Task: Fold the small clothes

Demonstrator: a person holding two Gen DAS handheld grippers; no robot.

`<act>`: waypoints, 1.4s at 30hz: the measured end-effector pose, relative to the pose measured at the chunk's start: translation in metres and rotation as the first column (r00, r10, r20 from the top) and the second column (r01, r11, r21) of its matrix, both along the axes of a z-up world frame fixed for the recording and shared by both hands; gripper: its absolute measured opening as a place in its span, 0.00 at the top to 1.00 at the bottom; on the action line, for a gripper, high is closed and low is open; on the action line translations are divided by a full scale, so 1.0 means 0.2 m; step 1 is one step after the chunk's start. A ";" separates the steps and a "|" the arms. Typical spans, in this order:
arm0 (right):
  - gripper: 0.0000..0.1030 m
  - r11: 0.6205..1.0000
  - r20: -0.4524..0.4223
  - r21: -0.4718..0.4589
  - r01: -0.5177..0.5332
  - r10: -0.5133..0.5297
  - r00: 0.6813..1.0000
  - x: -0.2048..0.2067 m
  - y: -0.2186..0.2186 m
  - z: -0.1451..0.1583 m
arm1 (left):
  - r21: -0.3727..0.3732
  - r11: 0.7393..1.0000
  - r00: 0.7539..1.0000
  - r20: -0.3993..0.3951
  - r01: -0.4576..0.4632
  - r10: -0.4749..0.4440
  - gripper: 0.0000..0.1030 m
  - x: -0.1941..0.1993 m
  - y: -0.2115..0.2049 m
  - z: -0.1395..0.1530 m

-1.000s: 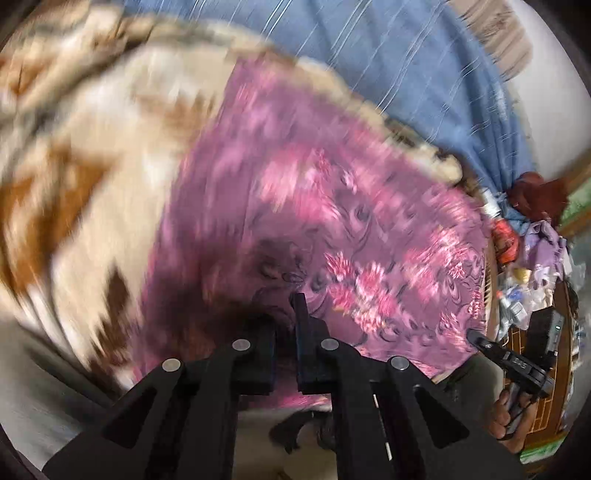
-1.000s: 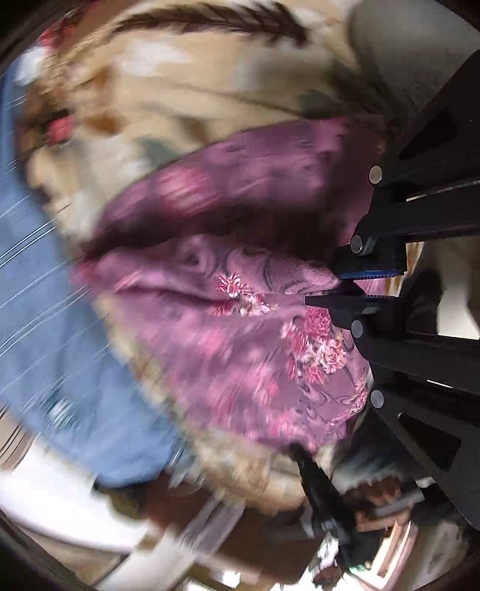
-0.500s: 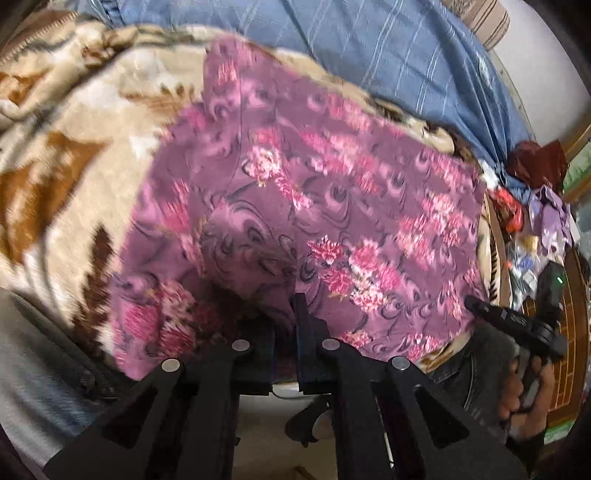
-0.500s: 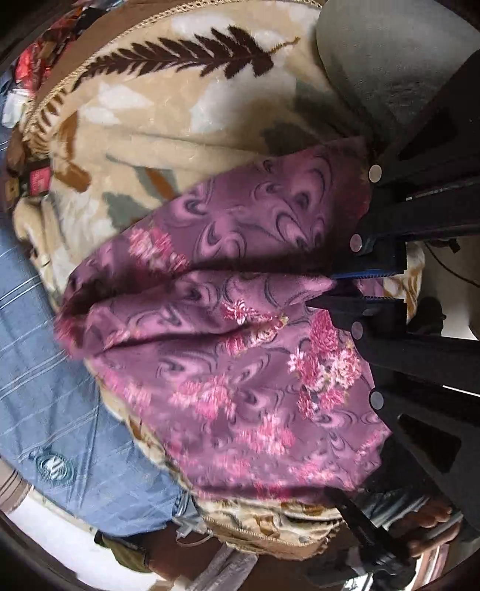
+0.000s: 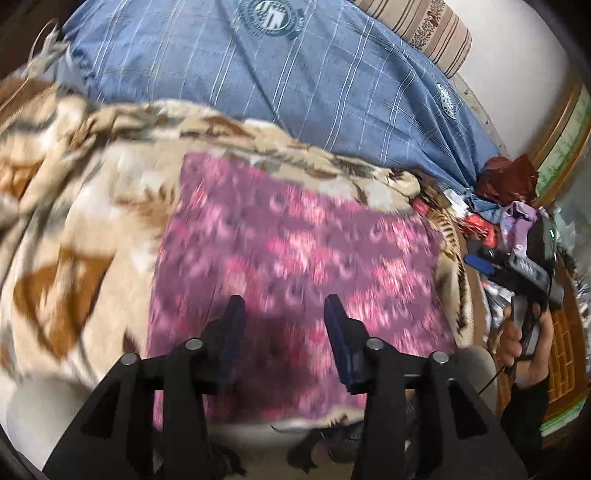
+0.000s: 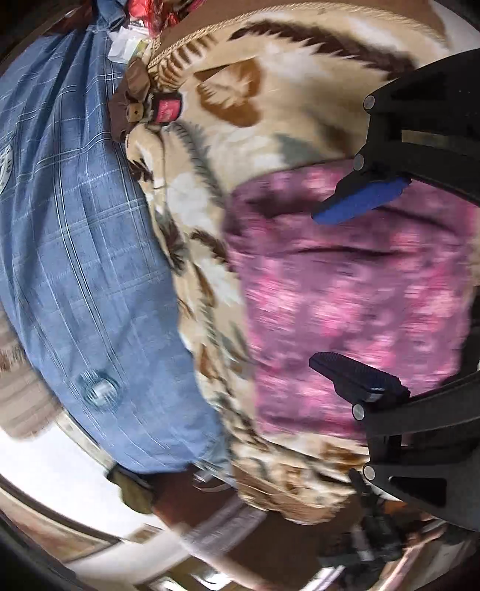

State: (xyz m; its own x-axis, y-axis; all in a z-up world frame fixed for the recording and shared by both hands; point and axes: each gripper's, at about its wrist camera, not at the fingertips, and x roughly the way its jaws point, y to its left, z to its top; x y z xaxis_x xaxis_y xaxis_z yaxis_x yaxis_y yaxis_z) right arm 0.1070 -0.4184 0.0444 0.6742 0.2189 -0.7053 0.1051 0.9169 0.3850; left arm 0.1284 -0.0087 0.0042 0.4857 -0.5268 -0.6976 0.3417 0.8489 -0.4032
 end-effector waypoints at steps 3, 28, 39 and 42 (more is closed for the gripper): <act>0.38 0.997 -0.036 -0.018 0.070 -0.071 0.997 0.24 -0.11 -0.08 | -0.005 1.000 1.000 -0.015 0.024 -0.024 0.58 0.13 -0.11 -0.07; 0.55 0.979 -0.058 0.101 0.178 -0.173 0.983 0.24 -0.47 -0.35 | -0.011 0.999 0.995 -0.086 -0.045 0.044 0.58 0.36 -0.15 -0.38; 0.29 0.977 -0.128 0.035 0.209 -0.203 0.971 -0.34 -0.08 -0.38 | 0.030 0.954 0.940 -0.165 -0.297 0.298 0.56 0.01 0.24 -0.34; 0.33 0.979 -0.209 0.052 0.198 -0.183 0.961 -0.38 -0.06 -0.50 | 0.007 0.954 0.934 -0.203 -0.299 0.294 0.56 -0.04 0.27 -0.37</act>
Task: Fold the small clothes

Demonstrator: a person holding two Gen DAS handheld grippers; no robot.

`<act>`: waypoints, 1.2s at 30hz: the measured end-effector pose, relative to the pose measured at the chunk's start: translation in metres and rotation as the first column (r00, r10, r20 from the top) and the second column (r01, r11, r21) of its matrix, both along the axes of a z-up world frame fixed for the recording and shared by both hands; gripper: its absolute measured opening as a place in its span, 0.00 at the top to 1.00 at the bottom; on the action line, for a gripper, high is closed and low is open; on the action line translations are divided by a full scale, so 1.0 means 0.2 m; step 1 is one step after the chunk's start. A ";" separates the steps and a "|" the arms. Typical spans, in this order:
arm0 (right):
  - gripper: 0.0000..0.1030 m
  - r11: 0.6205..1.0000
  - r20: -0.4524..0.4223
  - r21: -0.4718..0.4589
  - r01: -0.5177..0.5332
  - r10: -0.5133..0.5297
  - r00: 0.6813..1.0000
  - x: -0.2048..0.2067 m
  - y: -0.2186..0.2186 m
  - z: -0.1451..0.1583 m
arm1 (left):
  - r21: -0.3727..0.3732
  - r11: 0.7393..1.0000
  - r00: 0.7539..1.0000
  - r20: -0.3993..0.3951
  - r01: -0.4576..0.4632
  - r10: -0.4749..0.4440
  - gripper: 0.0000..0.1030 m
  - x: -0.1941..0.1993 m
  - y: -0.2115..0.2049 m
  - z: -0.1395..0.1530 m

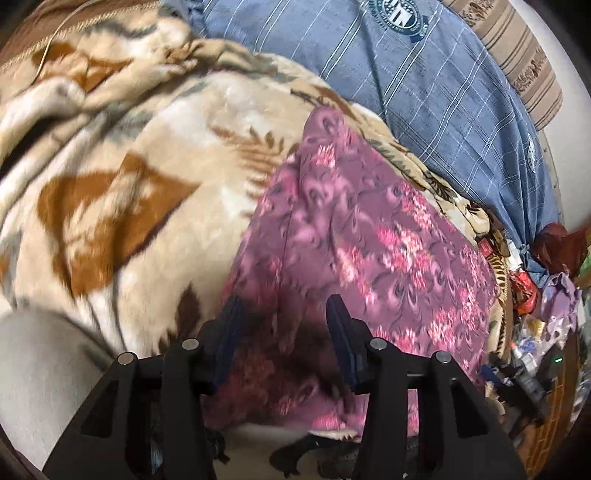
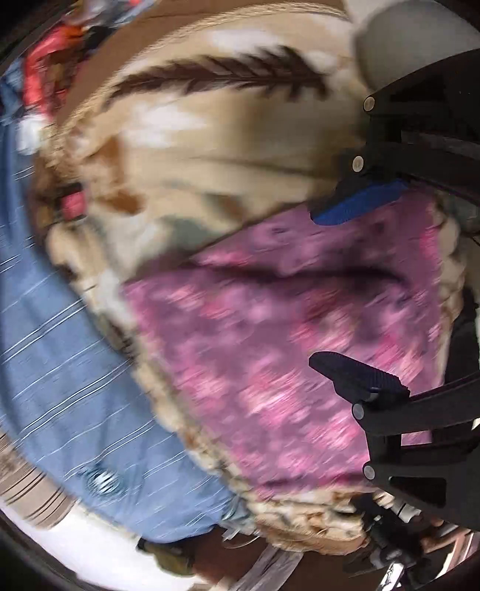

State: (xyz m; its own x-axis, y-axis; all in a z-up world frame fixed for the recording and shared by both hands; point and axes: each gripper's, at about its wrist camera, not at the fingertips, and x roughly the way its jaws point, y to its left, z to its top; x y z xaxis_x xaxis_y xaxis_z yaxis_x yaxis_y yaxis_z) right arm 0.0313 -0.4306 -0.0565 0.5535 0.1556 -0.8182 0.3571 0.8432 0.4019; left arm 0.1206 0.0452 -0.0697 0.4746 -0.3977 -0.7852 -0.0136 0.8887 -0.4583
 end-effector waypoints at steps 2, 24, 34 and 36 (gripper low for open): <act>0.38 0.999 -0.016 -0.035 -0.012 0.011 1.000 0.00 0.03 -0.02 | -0.007 1.000 1.000 0.012 0.020 -0.020 0.56 -0.01 -0.02 0.00; 0.98 0.992 0.056 -0.128 -0.009 0.016 0.998 -0.12 0.05 0.14 | 0.032 0.997 0.997 -0.009 0.077 -0.077 0.93 -0.07 -0.10 -0.01; 0.98 0.979 -0.033 -0.205 0.002 -0.009 0.999 -0.03 0.07 0.04 | 0.190 0.972 0.991 -0.013 0.136 -0.136 0.92 -0.12 -0.21 -0.08; 0.98 0.981 -0.054 -0.193 -0.010 -0.001 0.999 -0.02 0.06 -0.01 | 0.198 0.968 0.988 -0.022 0.153 -0.152 0.91 -0.10 -0.22 -0.10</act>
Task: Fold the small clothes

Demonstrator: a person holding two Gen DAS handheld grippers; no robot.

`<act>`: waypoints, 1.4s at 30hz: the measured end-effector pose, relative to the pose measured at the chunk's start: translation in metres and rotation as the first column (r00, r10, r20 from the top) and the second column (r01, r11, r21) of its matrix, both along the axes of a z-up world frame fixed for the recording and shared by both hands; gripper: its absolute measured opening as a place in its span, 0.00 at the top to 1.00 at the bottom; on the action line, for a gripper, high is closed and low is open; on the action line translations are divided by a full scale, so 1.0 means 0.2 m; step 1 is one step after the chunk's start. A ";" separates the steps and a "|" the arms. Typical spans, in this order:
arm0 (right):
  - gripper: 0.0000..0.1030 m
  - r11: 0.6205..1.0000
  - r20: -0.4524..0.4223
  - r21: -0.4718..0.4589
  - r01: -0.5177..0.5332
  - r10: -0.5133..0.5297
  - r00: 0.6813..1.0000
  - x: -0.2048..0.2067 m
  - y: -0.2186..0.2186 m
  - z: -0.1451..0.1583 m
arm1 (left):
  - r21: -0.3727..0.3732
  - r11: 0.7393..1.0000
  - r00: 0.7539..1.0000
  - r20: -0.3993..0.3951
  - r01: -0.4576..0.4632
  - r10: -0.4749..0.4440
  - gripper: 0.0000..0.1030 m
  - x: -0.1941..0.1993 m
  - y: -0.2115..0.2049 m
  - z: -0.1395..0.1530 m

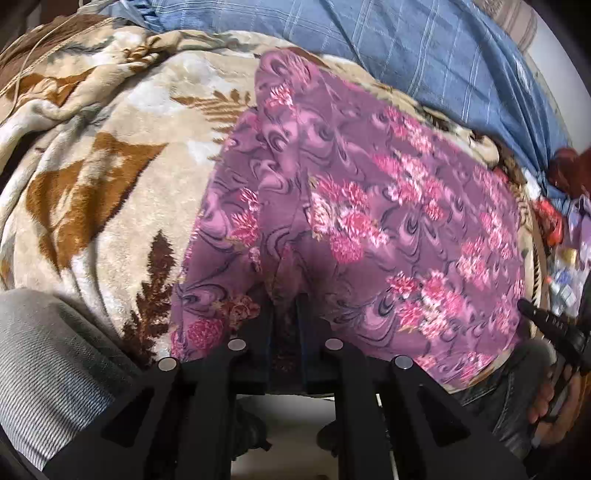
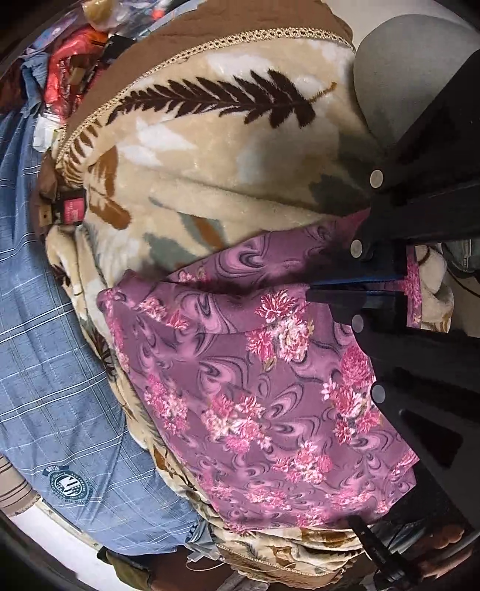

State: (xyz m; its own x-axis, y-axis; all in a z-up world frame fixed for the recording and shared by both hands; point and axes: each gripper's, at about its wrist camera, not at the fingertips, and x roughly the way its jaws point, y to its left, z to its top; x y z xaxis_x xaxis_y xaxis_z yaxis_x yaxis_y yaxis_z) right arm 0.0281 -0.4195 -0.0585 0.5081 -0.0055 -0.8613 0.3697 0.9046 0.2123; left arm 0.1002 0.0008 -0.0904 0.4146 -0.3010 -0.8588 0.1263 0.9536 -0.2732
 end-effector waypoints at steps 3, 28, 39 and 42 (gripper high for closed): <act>0.96 1.000 0.008 0.007 0.016 -0.016 1.000 0.00 -0.02 -0.01 | -0.046 0.999 1.000 -0.014 -0.010 0.009 0.90 0.01 0.02 0.00; 0.26 0.981 0.336 0.134 -0.143 0.091 0.937 -0.12 0.22 0.39 | -0.123 0.988 0.993 0.065 -0.088 0.096 0.63 -0.04 0.29 0.18; 0.20 0.813 0.338 0.374 -0.447 0.330 0.882 0.32 0.76 0.35 | -0.241 0.961 0.990 -0.078 -0.135 0.120 0.47 0.15 0.27 -0.05; 0.20 0.787 0.300 0.397 -0.473 0.375 0.877 0.40 0.86 0.28 | -0.273 0.952 0.990 -0.064 -0.138 0.125 0.40 0.14 0.27 -0.05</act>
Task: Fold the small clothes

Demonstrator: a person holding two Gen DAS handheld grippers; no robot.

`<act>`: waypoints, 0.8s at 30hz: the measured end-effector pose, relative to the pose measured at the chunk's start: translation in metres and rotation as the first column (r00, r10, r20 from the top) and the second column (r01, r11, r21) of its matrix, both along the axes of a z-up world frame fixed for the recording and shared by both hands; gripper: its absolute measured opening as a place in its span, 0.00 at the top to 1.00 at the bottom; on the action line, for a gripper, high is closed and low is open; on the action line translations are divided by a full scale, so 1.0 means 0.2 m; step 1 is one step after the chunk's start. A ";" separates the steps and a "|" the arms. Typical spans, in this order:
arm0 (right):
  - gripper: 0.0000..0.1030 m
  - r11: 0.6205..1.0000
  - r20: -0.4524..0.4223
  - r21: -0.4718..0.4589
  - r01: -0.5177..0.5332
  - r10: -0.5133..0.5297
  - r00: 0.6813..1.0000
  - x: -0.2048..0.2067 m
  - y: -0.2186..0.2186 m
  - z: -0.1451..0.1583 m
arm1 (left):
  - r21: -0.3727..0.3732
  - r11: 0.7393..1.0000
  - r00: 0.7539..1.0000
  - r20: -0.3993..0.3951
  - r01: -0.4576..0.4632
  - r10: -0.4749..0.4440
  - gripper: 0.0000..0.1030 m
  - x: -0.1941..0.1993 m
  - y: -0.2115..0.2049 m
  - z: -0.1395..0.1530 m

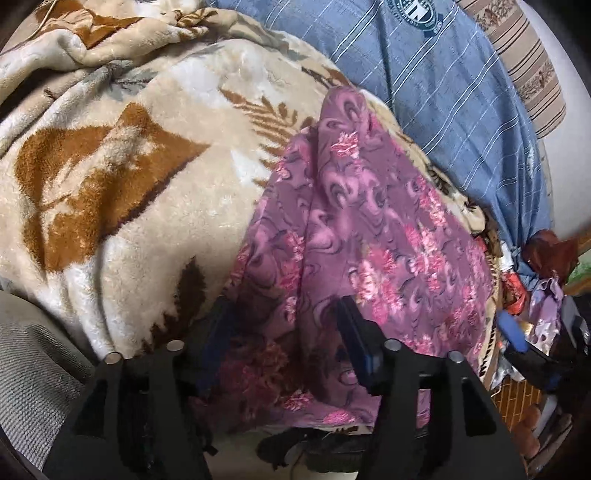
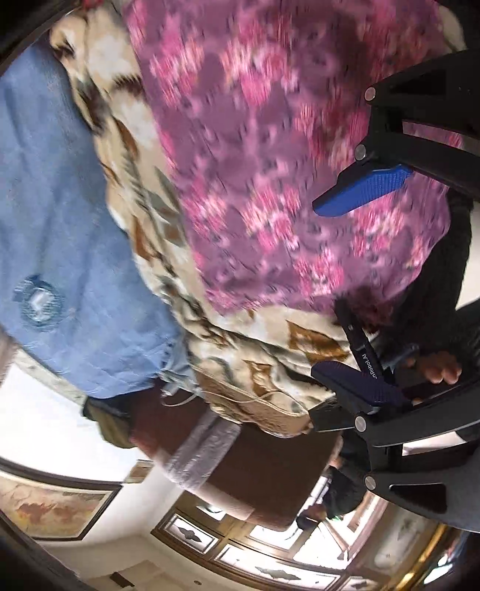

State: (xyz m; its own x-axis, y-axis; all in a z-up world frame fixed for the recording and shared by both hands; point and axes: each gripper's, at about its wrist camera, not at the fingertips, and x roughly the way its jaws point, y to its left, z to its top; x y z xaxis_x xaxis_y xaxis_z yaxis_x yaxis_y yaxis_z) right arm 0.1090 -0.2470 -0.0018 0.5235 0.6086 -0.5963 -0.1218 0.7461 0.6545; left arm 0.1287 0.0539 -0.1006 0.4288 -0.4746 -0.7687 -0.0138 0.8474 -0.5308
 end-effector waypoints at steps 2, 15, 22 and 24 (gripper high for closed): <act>0.20 0.999 -0.025 -0.024 -0.032 0.032 0.999 0.07 0.06 -0.04 | -0.005 0.999 0.999 0.004 0.050 -0.050 0.40 -0.01 -0.04 0.01; 0.20 0.965 -0.168 -0.135 -0.224 0.200 0.965 0.46 0.47 -0.10 | -0.153 0.988 0.997 -0.080 0.009 -0.021 0.71 0.00 0.04 -0.07; 0.20 0.918 -0.252 -0.282 -0.279 0.210 0.945 0.62 0.66 -0.12 | -0.066 0.991 0.993 -0.009 0.116 -0.117 0.97 -0.03 -0.08 0.00; 0.20 0.894 -0.289 -0.324 -0.310 0.219 0.932 0.66 0.72 -0.14 | -0.078 0.991 0.994 -0.014 0.108 -0.110 0.97 -0.03 -0.07 0.00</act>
